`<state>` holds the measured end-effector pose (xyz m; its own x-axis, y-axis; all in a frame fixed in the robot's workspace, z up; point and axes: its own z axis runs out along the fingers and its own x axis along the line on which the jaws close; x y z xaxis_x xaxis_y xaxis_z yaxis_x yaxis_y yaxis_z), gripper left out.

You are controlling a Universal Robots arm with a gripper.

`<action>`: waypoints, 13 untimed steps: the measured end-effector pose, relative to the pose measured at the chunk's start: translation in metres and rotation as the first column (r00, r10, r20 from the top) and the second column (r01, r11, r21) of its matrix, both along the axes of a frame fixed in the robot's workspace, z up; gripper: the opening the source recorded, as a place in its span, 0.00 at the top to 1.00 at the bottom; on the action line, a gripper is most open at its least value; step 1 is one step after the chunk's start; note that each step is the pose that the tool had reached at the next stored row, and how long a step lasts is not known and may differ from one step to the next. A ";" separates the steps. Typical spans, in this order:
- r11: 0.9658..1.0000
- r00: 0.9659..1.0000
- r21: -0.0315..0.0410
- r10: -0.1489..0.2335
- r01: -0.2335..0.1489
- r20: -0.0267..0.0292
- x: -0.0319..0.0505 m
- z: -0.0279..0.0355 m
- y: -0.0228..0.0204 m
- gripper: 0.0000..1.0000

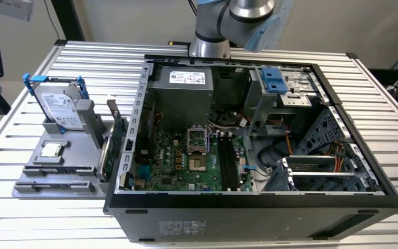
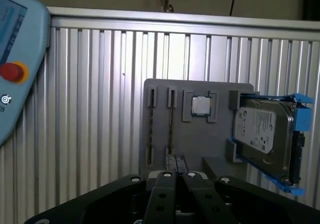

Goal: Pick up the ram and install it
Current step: 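Pick up the ram and move it above insertion slot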

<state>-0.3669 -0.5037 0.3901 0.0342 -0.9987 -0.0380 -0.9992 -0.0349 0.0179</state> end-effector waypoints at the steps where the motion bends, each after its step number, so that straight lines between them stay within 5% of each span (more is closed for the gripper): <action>1: 1.000 1.000 0.000 0.004 -0.004 0.002 0.0000 -0.0001 0.0000 1.00; 5: 1.000 1.000 0.000 0.019 -0.019 0.009 0.0000 -0.0002 0.0003 1.00; 13: 1.000 1.000 0.000 0.024 -0.024 0.010 0.0000 -0.0001 0.0003 1.00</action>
<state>-0.3669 -0.5034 0.3900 0.0588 -0.9975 -0.0381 -0.9982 -0.0591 0.0081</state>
